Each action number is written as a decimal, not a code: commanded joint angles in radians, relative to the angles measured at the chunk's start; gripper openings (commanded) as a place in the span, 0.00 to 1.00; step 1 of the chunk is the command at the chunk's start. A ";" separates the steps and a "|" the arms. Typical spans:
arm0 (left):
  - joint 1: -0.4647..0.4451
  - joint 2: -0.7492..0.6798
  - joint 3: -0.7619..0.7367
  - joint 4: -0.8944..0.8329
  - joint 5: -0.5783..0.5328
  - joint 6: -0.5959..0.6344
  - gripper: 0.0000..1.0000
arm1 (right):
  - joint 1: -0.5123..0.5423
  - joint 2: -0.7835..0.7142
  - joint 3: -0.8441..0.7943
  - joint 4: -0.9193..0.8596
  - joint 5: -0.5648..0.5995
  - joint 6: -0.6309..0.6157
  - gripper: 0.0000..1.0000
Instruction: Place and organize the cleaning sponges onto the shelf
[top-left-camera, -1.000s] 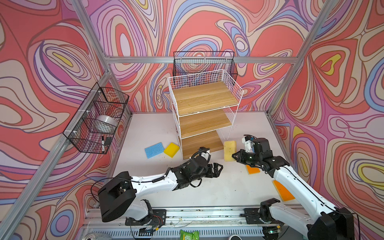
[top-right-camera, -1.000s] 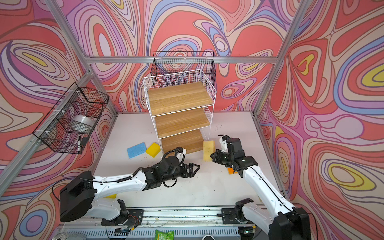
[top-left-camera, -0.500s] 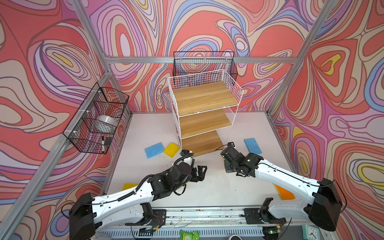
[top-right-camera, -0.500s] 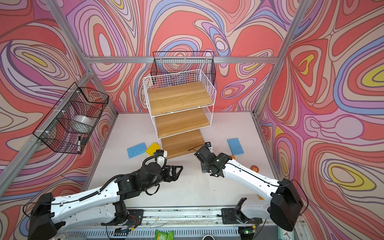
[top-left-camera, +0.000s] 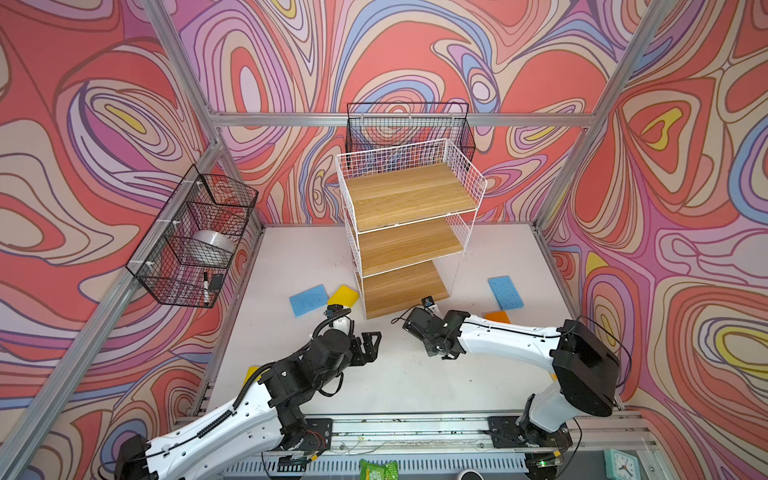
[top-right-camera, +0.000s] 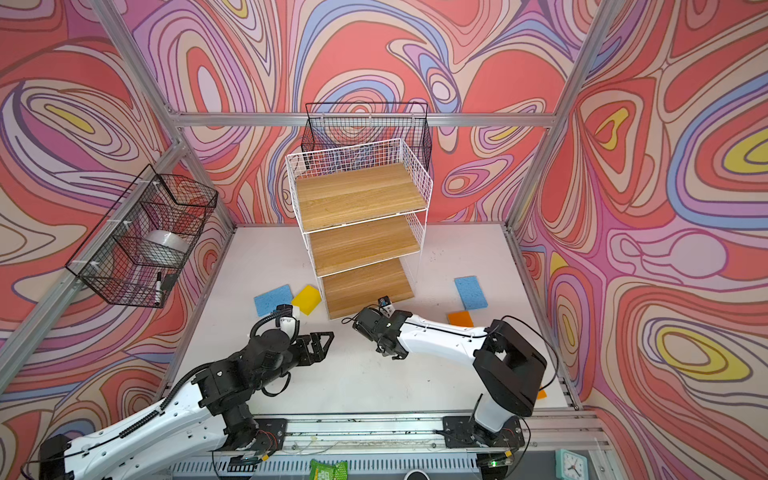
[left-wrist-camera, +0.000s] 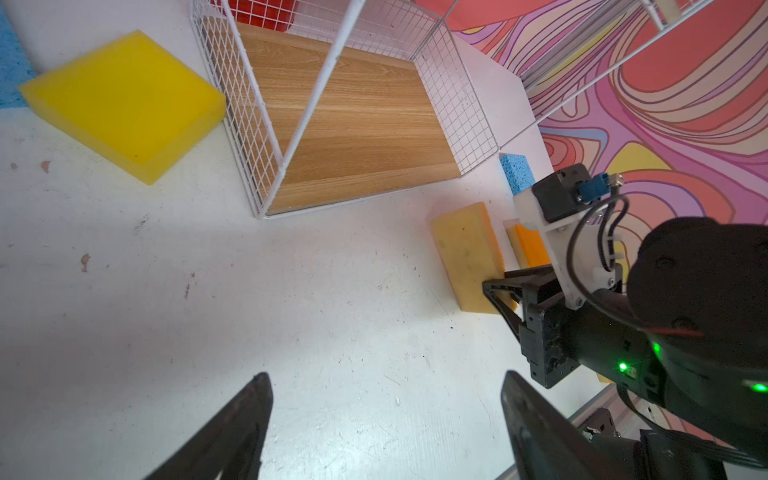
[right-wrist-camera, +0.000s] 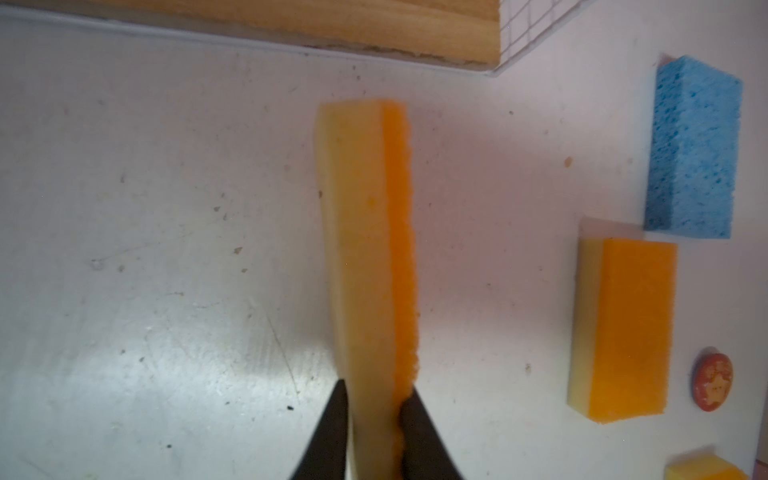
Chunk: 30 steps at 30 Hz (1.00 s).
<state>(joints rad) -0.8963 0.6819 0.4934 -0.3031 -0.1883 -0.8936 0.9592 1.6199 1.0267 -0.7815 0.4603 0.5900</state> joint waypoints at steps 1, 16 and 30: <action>0.014 -0.002 -0.010 -0.054 0.021 -0.001 0.88 | 0.006 -0.015 0.001 0.099 -0.089 -0.023 0.46; 0.081 0.040 0.009 -0.031 0.083 0.025 0.92 | 0.005 -0.114 -0.031 0.264 -0.345 -0.078 0.65; 0.095 0.122 0.076 -0.050 0.059 0.097 1.00 | -0.119 -0.291 -0.179 0.312 -0.466 -0.088 0.91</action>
<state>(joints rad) -0.8093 0.7887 0.5461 -0.3225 -0.1062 -0.8253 0.8680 1.3624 0.8742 -0.4866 0.0250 0.5137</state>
